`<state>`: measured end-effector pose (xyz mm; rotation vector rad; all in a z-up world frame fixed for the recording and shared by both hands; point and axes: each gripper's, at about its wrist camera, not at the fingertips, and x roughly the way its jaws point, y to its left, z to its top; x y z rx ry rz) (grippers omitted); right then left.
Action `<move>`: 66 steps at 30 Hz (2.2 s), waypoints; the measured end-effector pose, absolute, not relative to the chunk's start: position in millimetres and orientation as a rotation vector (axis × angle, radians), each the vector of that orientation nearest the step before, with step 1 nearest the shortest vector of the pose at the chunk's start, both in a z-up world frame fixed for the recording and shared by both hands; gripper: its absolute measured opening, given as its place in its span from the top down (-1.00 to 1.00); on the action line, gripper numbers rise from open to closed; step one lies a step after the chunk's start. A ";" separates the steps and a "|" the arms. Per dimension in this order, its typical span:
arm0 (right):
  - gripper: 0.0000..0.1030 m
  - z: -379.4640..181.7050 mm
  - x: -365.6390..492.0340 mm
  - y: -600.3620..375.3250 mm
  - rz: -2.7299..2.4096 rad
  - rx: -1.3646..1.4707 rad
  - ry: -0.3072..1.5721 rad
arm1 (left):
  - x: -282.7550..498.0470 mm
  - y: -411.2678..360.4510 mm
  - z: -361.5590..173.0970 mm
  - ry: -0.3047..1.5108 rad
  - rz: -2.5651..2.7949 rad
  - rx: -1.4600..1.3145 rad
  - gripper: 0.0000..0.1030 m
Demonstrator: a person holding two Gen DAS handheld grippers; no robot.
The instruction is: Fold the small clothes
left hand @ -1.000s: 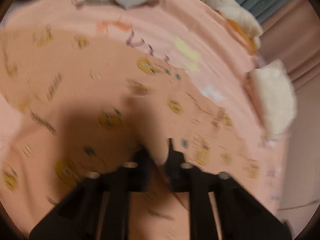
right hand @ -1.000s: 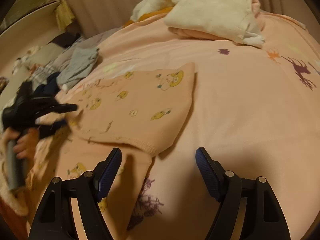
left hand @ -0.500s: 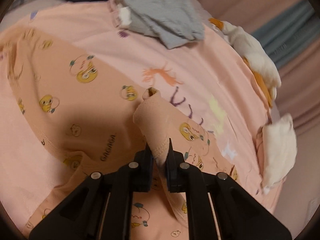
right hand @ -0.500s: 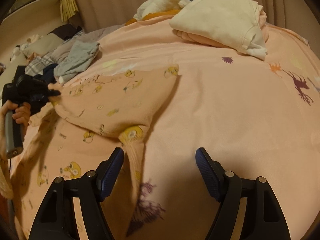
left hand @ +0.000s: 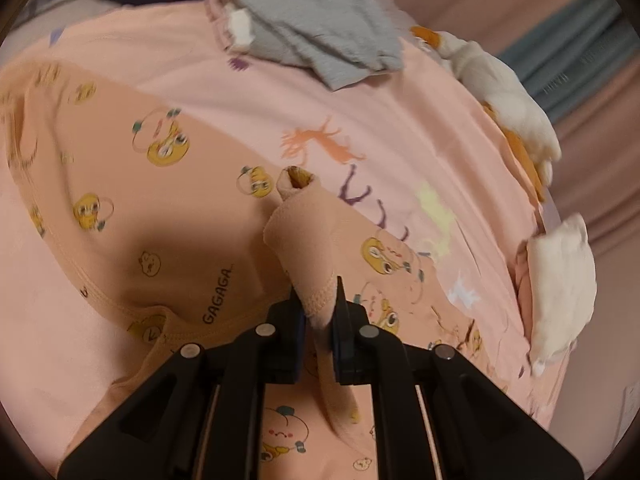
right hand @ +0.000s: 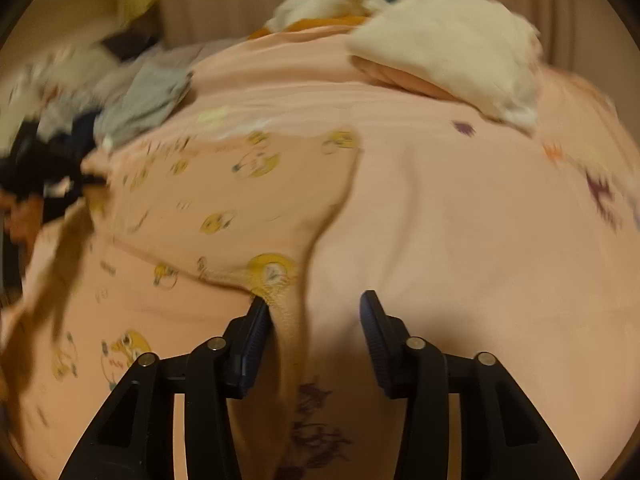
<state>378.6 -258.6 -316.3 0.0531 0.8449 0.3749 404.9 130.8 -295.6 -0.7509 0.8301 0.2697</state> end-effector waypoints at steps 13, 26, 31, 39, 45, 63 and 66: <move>0.34 -318.3 377.4 -281.1 0.349 0.196 0.868 | 401.0 134.1 -320.5 0.925 0.260 -0.675 0.71; 0.22 -315.5 368.3 -284.7 0.424 0.124 0.904 | 341.3 211.0 -265.0 0.883 0.423 -0.675 0.10; -0.52 -313.7 362.3 -293.2 0.582 0.209 0.899 | 304.2 263.0 -266.1 0.828 0.505 -0.731 -0.21; -0.72 -314.3 365.3 -317.5 0.636 0.406 0.884 | 276.2 343.7 -316.7 0.812 0.553 -0.980 -0.22; -0.78 -319.2 367.9 -306.6 0.618 0.345 0.864 | 273.3 372.6 -310.3 0.675 0.628 -0.980 -0.30; -0.90 -306.1 366.9 -310.8 0.588 0.344 0.828 | 340.2 240.2 -215.3 0.700 0.407 -0.465 0.94; -0.90 -301.6 363.4 -320.8 0.625 0.448 0.793 | 361.4 152.7 -193.0 0.712 0.102 -0.386 0.76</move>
